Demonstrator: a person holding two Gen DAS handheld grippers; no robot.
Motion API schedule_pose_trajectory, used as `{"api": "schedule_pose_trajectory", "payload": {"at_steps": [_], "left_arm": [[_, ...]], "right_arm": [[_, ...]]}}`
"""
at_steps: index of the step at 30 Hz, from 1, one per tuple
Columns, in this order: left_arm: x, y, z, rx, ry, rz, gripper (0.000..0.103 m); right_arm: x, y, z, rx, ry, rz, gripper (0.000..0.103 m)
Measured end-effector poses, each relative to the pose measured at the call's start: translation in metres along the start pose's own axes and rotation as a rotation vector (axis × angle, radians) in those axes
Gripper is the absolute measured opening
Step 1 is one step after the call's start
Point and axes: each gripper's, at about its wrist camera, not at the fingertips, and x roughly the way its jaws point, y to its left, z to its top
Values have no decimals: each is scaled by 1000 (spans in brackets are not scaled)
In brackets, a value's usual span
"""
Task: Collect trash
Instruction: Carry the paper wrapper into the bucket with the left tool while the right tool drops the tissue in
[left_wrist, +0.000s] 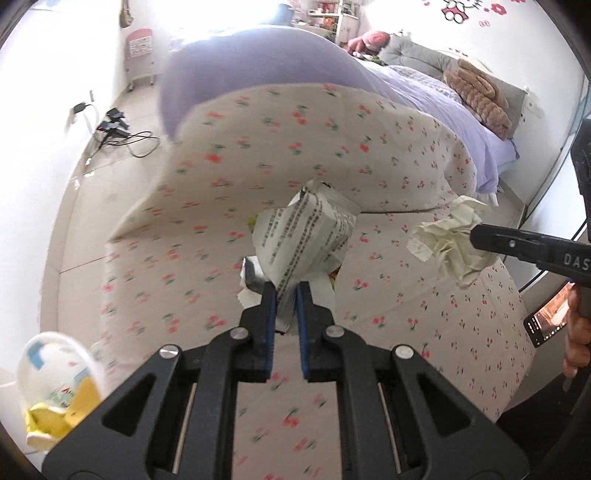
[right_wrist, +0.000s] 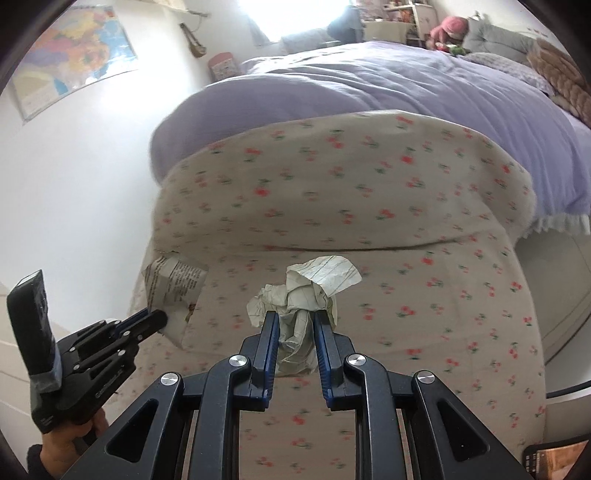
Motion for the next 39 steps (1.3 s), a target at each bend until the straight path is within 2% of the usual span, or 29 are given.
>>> {"api": "schedule_pose_trajectory", "payload": {"at_steps": [15,22,35,36,37,38,39], "left_arm": [[-64,91,-43,-119,0,109,13],[-87,130,-64,-187,-1,142,13],[-102,187,-100,-337,56,207,17],[-102,190,-102,-350,62,222,19],[-102,196,-103,-371,75,246,30],[-102,199,-104,-389,83,266,52],[-104,202,-105,-409,83,289,66]], "right_arm": [[25,113,-11,-135,33,84,20],[40,153,-22,-177,61,107,20],[75,215,-42,-228,141,193,20],[77,219,-44,-228,148,206,20],[79,223,-45,-228,155,224,20],[81,227,-46,-229,161,242,20],[84,231,-47,-228,166,263,20]]}}
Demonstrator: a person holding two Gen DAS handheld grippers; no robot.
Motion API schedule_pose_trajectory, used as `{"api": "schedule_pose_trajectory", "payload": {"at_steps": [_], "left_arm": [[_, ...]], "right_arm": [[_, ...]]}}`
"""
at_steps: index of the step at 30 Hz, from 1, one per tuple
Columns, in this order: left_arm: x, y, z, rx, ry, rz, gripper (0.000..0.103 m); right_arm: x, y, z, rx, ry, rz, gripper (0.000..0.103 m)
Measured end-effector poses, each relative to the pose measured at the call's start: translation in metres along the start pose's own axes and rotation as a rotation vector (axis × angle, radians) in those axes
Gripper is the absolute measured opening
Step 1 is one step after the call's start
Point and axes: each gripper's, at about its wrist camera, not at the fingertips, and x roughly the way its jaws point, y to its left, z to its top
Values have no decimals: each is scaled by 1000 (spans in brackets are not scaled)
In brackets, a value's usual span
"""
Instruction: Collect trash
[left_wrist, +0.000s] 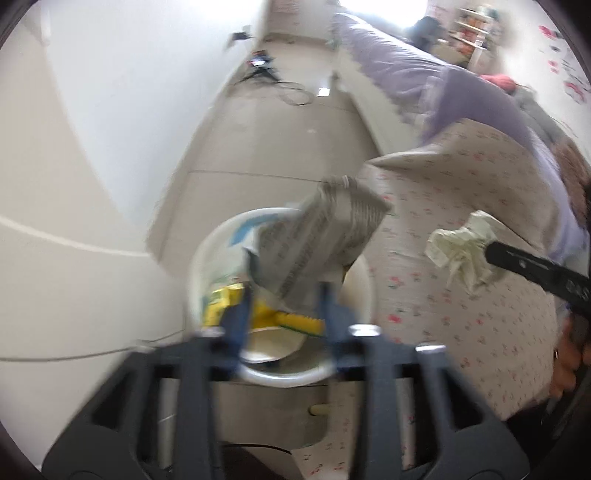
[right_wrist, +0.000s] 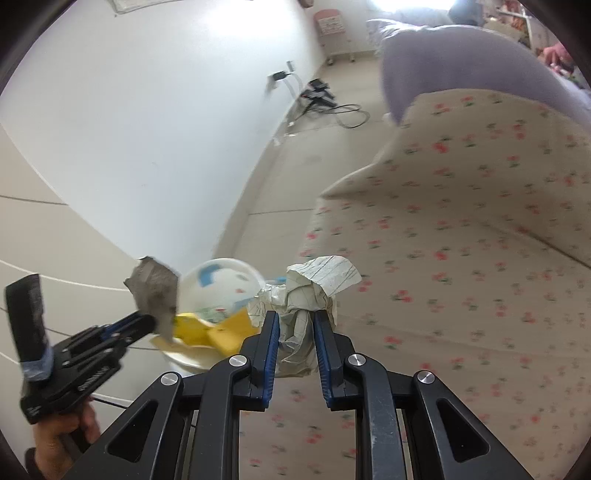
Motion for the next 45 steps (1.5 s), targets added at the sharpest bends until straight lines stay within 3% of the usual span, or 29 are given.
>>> {"api": "schedule_pose_trajectory", "payload": {"at_steps": [1,8,20,21,23,24,25,29,35,42,45], "left_arm": [[-3,5,0,-25,-18,23,82],[-18,21,-6,-110,-32,79,97],[-30,51,-13,-204,-37,104,101],[-31,52,-13,-208,-39,105,101],[-34,54,-13,-216,-48,114,102],[-36,54,-13,-219,-51,120,102],[-37,55,-13,-222,-51,121,102],[-39,53,-14,-228,-47,119,102],[-46,35,-16,-210,-36,112,102],[-63,-2,-28,-165,-63,96,102],[-71,-18,-35,-136,-82,103,102]], "right_arm": [[3,3,1,0,2,17,20],[26,29,3,-19,16,82,20],[62,58,1,-69,26,195,24],[64,57,1,-65,21,211,27],[66,55,1,-42,13,234,58],[64,53,1,-28,-1,235,91],[60,53,2,-17,-24,232,96],[51,52,3,-34,-19,197,96],[22,48,-7,-96,-1,79,96],[-39,28,-25,-110,-70,-24,96],[-61,17,-40,-106,-80,-78,103]]}}
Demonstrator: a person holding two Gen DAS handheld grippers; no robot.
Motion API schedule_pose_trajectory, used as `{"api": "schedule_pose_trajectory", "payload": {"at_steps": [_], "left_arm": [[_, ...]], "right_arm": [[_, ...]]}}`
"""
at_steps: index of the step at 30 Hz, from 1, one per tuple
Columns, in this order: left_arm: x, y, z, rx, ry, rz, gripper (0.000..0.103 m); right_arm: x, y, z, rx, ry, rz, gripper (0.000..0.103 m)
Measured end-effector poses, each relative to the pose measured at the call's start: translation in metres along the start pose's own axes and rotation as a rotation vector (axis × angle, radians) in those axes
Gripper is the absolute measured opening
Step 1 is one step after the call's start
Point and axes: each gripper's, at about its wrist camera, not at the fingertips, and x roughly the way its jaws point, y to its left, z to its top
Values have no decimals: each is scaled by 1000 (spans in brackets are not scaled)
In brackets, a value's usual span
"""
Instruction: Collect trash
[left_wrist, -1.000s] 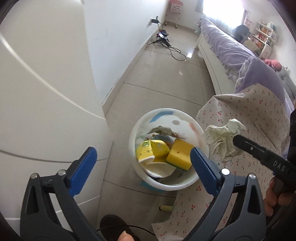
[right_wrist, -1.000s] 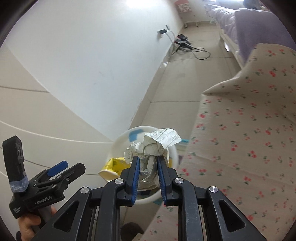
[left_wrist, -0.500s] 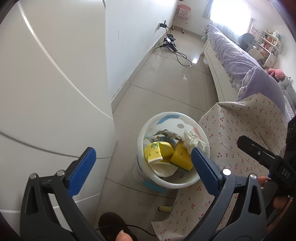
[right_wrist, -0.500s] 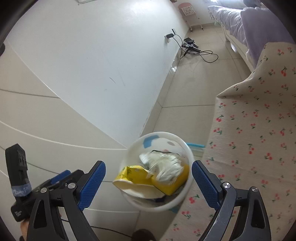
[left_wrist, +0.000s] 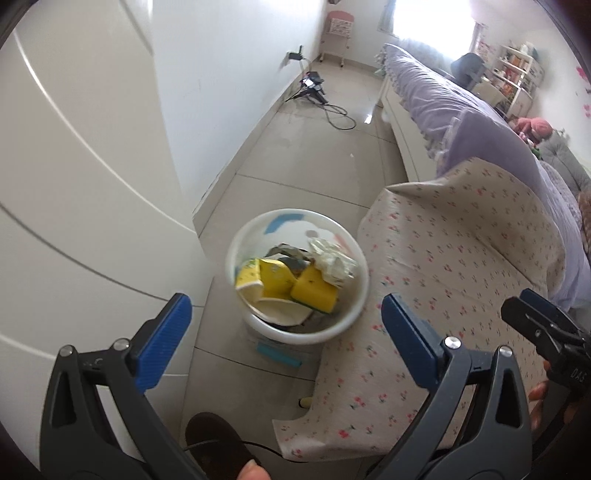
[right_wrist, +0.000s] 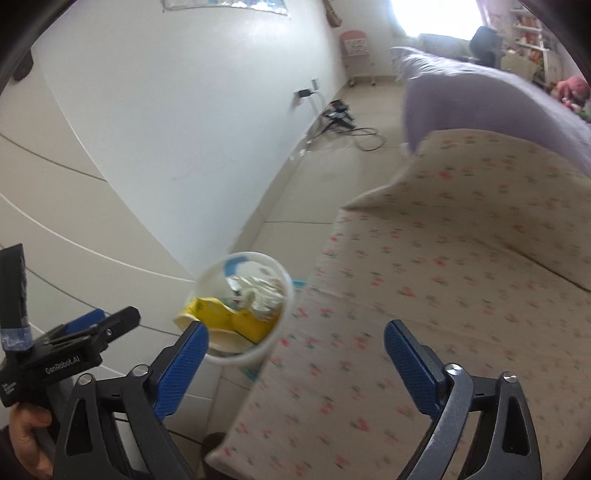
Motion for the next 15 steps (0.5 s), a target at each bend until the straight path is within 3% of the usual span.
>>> {"api": "schedule_pose_trajectory", "payload": {"at_steps": [6,15], "left_arm": [[-23,-24,-27,33,-62,-7,102],[-40,-39,-63,16,-109,-6,102]], "right_arm": [[-39,-10,-23,-26,-76,-120,103],[-77,-22,-65,0,-163,-164,103]]}}
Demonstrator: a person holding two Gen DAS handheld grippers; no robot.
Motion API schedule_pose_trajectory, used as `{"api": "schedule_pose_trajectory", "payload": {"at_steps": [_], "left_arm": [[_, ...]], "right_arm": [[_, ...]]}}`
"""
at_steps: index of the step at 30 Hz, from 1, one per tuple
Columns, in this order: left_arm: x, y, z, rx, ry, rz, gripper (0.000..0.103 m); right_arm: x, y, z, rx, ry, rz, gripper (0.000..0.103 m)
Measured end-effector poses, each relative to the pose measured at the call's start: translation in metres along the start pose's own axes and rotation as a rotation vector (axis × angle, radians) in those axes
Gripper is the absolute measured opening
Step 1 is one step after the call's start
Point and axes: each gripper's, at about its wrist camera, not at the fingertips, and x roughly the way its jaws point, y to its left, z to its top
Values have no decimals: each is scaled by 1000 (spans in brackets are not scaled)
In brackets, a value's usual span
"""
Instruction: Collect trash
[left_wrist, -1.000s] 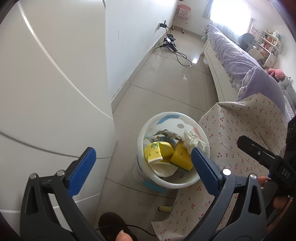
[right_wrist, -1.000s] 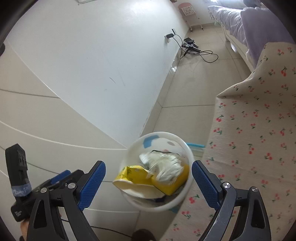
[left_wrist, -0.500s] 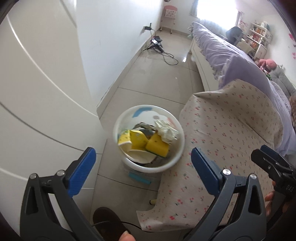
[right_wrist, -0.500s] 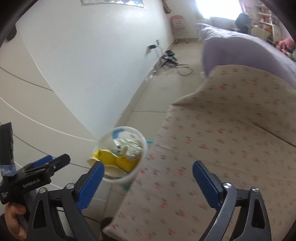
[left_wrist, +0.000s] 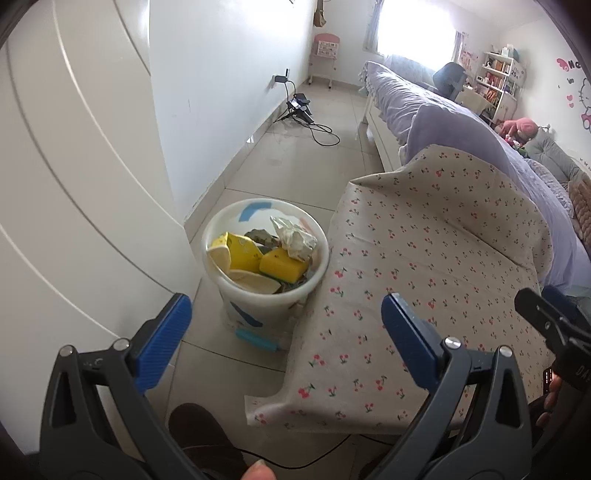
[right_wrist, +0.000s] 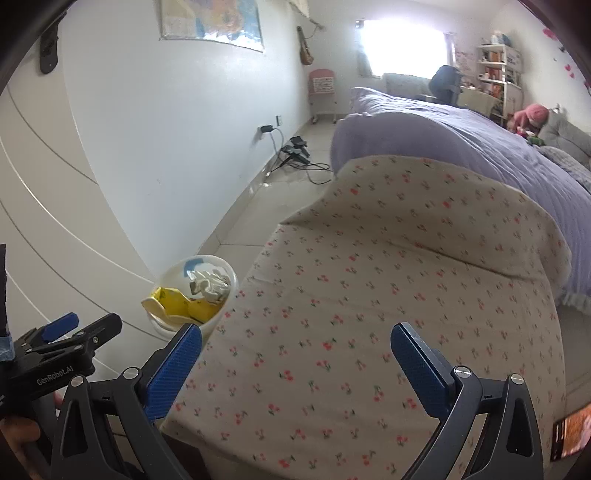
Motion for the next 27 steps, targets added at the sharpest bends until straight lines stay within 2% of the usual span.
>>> {"api": "schedule_pose_trajectory", "payload": {"at_steps": [8,27], "left_arm": [[1,-10,-12,17,-14,4,102],[0,-10,-17,19,-16,5,102]], "right_arm": [[8,-7,-12,-5,13,-40,103],[10,-2,-16,-6,21,-24,103]]}}
